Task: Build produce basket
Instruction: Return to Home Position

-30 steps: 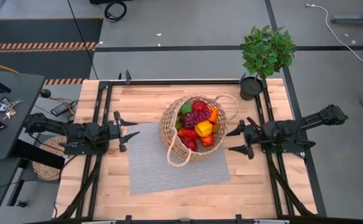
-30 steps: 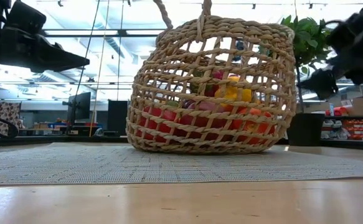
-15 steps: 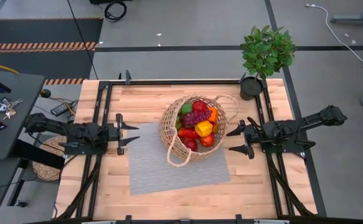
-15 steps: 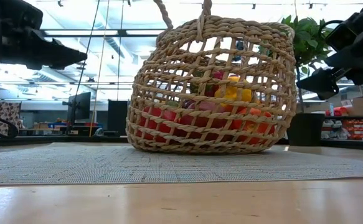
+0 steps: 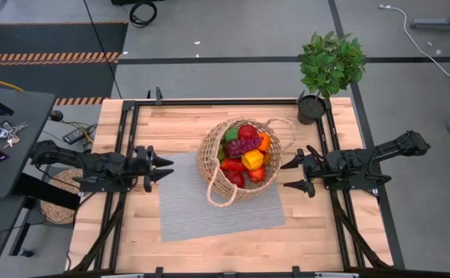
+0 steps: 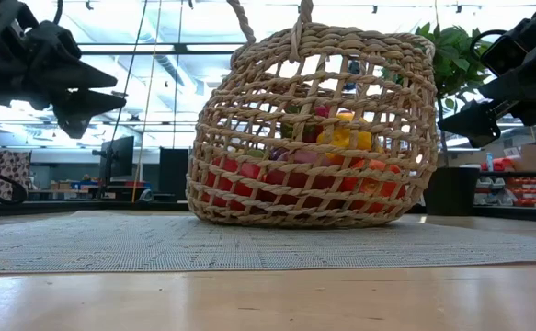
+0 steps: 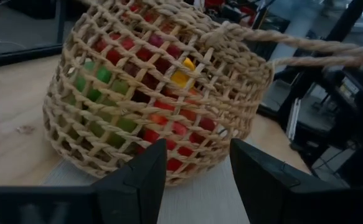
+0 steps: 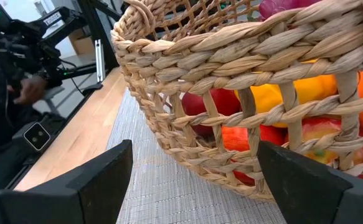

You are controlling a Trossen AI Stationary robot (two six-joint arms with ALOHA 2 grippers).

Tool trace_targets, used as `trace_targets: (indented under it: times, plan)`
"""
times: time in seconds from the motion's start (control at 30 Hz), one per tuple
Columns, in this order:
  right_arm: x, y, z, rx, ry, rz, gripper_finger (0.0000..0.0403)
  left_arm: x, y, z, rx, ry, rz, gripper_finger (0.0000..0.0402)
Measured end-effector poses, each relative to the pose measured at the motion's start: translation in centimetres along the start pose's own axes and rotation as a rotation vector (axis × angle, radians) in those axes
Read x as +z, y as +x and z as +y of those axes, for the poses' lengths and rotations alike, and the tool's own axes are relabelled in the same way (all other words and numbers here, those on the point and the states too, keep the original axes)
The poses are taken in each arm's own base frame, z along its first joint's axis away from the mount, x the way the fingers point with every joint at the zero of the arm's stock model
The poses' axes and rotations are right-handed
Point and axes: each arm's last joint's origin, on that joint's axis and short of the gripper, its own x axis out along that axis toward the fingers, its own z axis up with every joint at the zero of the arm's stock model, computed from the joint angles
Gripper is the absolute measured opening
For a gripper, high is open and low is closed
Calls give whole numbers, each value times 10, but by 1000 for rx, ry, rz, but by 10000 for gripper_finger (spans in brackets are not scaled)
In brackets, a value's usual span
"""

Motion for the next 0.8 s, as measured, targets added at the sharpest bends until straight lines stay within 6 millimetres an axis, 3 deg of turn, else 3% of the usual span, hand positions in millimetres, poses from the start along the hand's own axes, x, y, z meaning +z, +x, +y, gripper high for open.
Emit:
trace_targets:
  times: [0.8]
  plan:
    - [0, 0, 0, 0, 0, 0, 348, 0, 0, 0, 3, -8, -3, 178]
